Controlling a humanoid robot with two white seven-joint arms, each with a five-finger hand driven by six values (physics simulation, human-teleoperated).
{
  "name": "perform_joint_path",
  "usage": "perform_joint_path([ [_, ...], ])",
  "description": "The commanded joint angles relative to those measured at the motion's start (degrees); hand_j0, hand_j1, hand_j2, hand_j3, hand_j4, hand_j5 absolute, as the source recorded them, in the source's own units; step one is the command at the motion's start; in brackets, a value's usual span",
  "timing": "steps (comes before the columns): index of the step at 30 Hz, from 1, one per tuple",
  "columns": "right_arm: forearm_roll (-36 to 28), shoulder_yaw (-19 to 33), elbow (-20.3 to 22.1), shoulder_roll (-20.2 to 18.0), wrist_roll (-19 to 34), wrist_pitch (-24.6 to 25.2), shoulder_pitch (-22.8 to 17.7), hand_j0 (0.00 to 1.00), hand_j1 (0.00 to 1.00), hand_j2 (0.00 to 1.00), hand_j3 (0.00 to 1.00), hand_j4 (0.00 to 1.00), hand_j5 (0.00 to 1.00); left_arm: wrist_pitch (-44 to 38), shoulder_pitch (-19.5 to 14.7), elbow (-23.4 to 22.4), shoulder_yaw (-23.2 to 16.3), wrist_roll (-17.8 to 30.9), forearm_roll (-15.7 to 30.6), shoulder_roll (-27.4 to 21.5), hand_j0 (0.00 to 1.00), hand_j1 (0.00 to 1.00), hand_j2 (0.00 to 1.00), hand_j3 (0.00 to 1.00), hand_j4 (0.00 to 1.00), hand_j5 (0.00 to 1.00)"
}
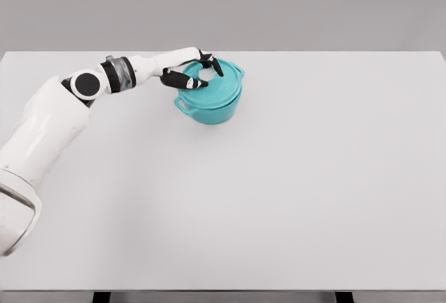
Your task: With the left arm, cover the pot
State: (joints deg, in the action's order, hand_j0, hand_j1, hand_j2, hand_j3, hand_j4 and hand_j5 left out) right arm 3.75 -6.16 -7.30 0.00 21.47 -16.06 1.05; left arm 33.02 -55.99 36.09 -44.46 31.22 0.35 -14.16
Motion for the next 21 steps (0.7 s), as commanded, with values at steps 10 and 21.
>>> perform_joint_path([
  [10, 0.0, 0.0, 0.0, 0.0, 0.0, 0.0, 0.0, 1.0, 1.0, 1.0, 1.0, 1.0, 1.0, -0.1, 0.0, -0.8, 0.1, 0.0, 0.4, 0.7, 0.57, 0.57, 0.57, 0.57, 0.57, 0.57],
  [21, 0.0, 0.0, 0.0, 0.0, 0.1, 0.0, 0.0, 1.0, 1.0, 1.0, 1.0, 1.0, 1.0, -0.1, 0.0, -0.8, 0.1, 0.0, 0.4, 0.5, 0.61, 0.61, 0.61, 0.61, 0.61, 0.61],
])
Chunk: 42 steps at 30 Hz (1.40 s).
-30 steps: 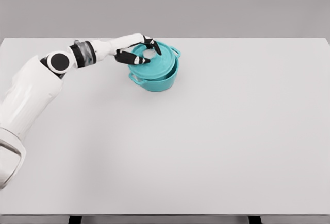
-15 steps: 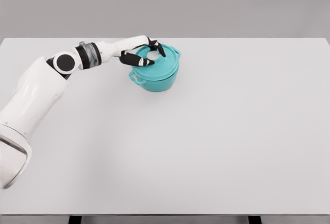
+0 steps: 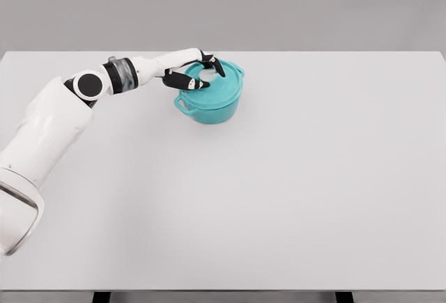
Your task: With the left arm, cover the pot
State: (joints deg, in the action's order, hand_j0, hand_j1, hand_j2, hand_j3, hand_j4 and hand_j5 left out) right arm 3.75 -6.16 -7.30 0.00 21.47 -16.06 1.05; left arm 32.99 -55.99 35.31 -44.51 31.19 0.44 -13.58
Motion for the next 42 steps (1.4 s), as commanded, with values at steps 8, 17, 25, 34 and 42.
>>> perform_joint_path([
  [8, 0.0, 0.0, 0.0, 0.0, 0.0, 0.0, 0.0, 1.0, 1.0, 1.0, 1.0, 1.0, 1.0, -0.1, -0.1, 0.1, 0.1, 0.0, 0.4, 0.0, 0.7, 0.7, 0.7, 0.7, 0.7, 0.7],
  [17, 0.0, 0.0, 0.0, 0.0, 0.0, 0.0, 0.0, 1.0, 1.0, 1.0, 1.0, 1.0, 1.0, 0.0, -0.2, 0.1, 0.1, 0.0, 0.4, -0.1, 0.84, 0.84, 0.84, 0.84, 0.84, 0.84],
  [25, 0.0, 0.0, 0.0, 0.0, 0.0, 0.0, 0.0, 1.0, 1.0, 1.0, 1.0, 1.0, 1.0, 0.0, -0.8, 0.4, 0.6, 0.1, 0.6, -0.7, 0.84, 0.84, 0.84, 0.84, 0.84, 0.84],
  [34, 0.0, 0.0, 0.0, 0.0, 0.1, 0.0, 0.0, 1.0, 1.0, 1.0, 1.0, 1.0, 1.0, 2.0, 2.2, 14.7, 2.0, 0.8, 9.4, -16.6, 1.0, 1.0, 1.0, 1.0, 1.0, 1.0],
  [42, 0.0, 0.0, 0.0, 0.0, 0.0, 0.0, 0.0, 1.0, 1.0, 1.0, 1.0, 1.0, 1.0, 2.0, 19.2, 36.2, 5.8, 1.0, 18.8, -38.7, 1.0, 1.0, 1.0, 1.0, 1.0, 1.0],
])
